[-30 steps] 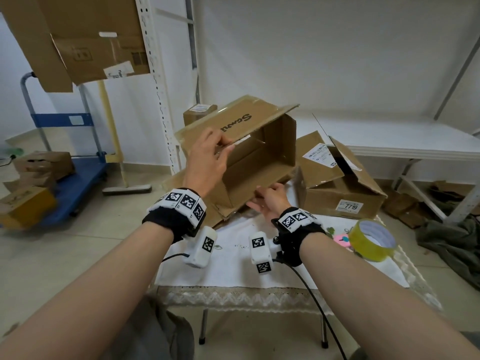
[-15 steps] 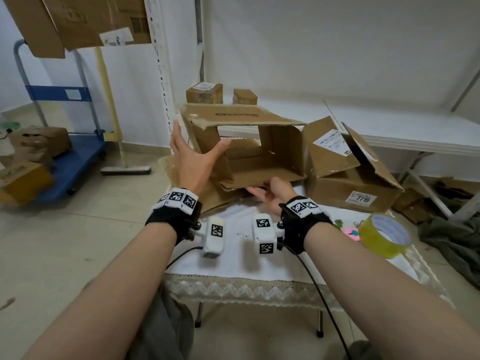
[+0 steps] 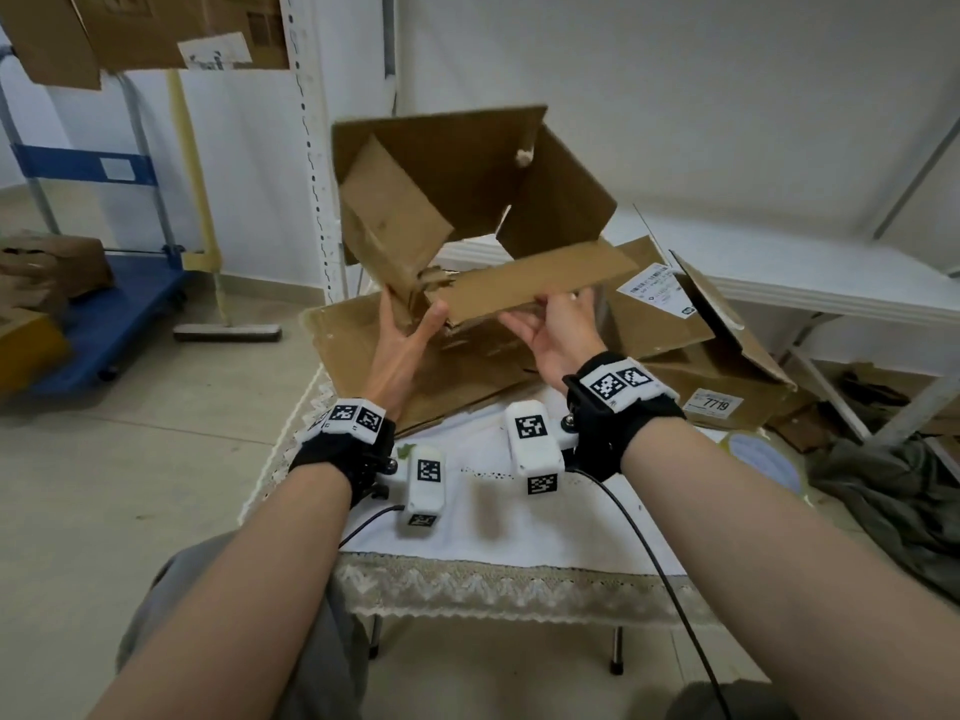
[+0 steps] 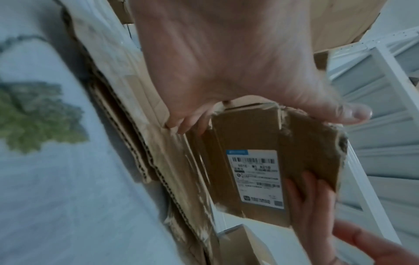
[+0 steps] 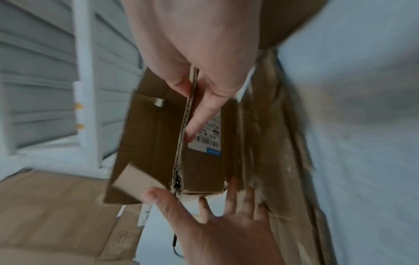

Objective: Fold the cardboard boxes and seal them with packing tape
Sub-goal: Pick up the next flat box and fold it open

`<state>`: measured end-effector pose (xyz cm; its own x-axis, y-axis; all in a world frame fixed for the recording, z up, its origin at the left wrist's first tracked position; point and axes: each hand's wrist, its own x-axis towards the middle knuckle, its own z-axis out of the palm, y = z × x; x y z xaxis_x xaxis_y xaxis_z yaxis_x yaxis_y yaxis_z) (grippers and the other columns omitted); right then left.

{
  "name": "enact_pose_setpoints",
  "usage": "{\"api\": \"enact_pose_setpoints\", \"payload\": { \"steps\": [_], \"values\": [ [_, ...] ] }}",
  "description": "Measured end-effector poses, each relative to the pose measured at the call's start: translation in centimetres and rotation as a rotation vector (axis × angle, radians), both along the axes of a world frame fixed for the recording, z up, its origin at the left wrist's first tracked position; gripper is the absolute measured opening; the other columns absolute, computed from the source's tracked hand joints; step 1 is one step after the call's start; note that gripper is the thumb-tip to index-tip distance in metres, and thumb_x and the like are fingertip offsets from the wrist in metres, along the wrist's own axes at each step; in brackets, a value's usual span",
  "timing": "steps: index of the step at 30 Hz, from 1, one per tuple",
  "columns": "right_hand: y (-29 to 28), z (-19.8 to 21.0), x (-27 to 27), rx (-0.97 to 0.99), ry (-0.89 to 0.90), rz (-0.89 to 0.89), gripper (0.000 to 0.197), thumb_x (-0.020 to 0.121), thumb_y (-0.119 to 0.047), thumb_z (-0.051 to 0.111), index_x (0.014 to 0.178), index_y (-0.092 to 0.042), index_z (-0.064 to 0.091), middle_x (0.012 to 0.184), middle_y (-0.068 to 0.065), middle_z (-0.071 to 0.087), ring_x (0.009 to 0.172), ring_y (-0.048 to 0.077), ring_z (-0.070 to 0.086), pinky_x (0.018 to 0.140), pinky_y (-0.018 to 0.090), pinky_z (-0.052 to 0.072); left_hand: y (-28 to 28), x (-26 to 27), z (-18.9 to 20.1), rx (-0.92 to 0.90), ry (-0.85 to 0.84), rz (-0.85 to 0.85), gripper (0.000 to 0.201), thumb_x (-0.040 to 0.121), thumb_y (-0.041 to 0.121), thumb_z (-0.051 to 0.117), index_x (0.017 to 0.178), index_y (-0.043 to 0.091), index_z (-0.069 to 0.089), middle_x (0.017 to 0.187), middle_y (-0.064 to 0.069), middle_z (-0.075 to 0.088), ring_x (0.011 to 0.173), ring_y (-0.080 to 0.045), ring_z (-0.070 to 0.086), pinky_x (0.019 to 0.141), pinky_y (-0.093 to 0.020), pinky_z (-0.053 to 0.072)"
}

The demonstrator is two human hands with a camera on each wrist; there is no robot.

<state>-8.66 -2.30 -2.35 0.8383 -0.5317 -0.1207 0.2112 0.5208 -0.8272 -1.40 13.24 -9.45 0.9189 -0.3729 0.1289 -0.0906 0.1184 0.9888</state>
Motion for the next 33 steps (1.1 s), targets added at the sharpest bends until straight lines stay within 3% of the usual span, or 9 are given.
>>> {"api": "enact_pose_setpoints", "payload": {
  "steps": [6,13,17,21,24,26,28,30,33],
  "values": [
    [-0.3,1.3,-1.7,-0.256,-0.017,-0.051,0.044,0.104,-0.008,0.040,0.146,-0.020,0.034,0.101,0.007,0.062,0.065,0.012,0.071,0.050,0.024,0.054,1.3,-1.0,1.1,-0.061,0.018,0.158,0.107,0.069,0.075,0.073,0.153,0.042,0.015,0.154,0.003,0.043,0.138,-0.017,0.043,0.116,-0.060,0.028],
    [-3.1,1.5,-5.0,-0.205,0.059,-0.102,0.013,0.104,-0.011,0.039,0.101,-0.022,0.046,0.087,0.000,0.057,0.080,0.013,0.060,0.064,0.026,0.054,4.7,-2.5,1.3,-0.231,0.031,0.194,0.127,0.055,0.091,0.063,0.157,0.034,0.013,0.160,0.003,0.033,0.142,-0.021,0.039,0.115,-0.045,0.032],
    [-3.7,0.5,-7.0,-0.142,0.040,-0.088,0.019,0.103,-0.012,0.039,0.118,-0.019,0.048,0.106,0.010,0.064,0.095,0.022,0.066,0.097,0.044,0.055,5.0,-3.0,3.2,-0.419,0.109,0.299,0.092,0.083,0.085,0.036,0.154,0.027,0.034,0.150,0.001,0.050,0.117,-0.007,0.057,0.117,-0.043,0.035],
    [-3.3,0.2,-8.5,-0.109,0.030,-0.065,0.020,0.101,-0.013,0.040,0.119,-0.015,0.048,0.126,0.021,0.063,0.115,0.032,0.064,0.103,0.058,0.049,6.3,-2.7,5.5,-0.512,0.092,0.460,0.052,0.093,0.069,0.040,0.115,0.033,0.071,0.118,0.002,0.071,0.110,-0.014,0.065,0.102,-0.037,0.049],
    [-3.4,0.6,-9.1,-0.101,0.017,-0.050,0.012,0.101,-0.015,0.040,0.113,-0.014,0.045,0.105,0.012,0.060,0.095,0.024,0.065,0.102,0.052,0.051,8.4,-2.6,6.6,-0.341,0.198,0.501,0.024,0.090,0.045,0.059,0.085,0.025,0.072,0.096,0.002,0.074,0.095,-0.016,0.068,0.082,-0.030,0.053],
    [-3.8,1.2,-9.6,-0.141,0.022,-0.035,0.007,0.102,-0.016,0.040,0.108,-0.016,0.044,0.091,0.004,0.059,0.072,0.014,0.061,0.086,0.038,0.057,9.3,-2.1,6.8,-0.110,0.158,0.507,0.013,0.089,0.021,0.067,0.097,0.013,0.072,0.102,-0.004,0.074,0.095,-0.020,0.070,0.075,-0.032,0.054],
    [-3.9,1.8,-10.3,-0.177,0.024,0.006,0.010,0.101,-0.017,0.041,0.110,-0.017,0.045,0.096,0.005,0.058,0.075,0.018,0.056,0.094,0.038,0.051,9.7,-1.5,6.4,0.085,0.142,0.478,0.009,0.093,0.010,0.061,0.097,0.013,0.068,0.113,-0.008,0.072,0.086,-0.015,0.069,0.079,-0.030,0.053],
    [-3.9,2.1,-11.0,-0.204,0.039,0.009,0.023,0.101,-0.016,0.043,0.123,-0.014,0.048,0.112,0.010,0.060,0.096,0.025,0.057,0.107,0.048,0.046,9.5,-2.6,6.8,0.208,0.141,0.286,0.014,0.096,0.032,0.059,0.097,0.021,0.068,0.102,0.002,0.074,0.087,-0.015,0.065,0.082,-0.030,0.050],
    [-4.1,2.7,-11.7,-0.166,0.056,-0.037,0.033,0.103,-0.019,0.043,0.134,-0.012,0.049,0.123,0.012,0.067,0.111,0.026,0.067,0.092,0.046,0.057,8.6,-4.0,7.6,0.331,0.214,-0.043,0.063,0.088,0.079,0.039,0.107,0.028,0.071,0.094,0.007,0.074,0.099,-0.025,0.065,0.095,-0.043,0.048]
  ]
}}
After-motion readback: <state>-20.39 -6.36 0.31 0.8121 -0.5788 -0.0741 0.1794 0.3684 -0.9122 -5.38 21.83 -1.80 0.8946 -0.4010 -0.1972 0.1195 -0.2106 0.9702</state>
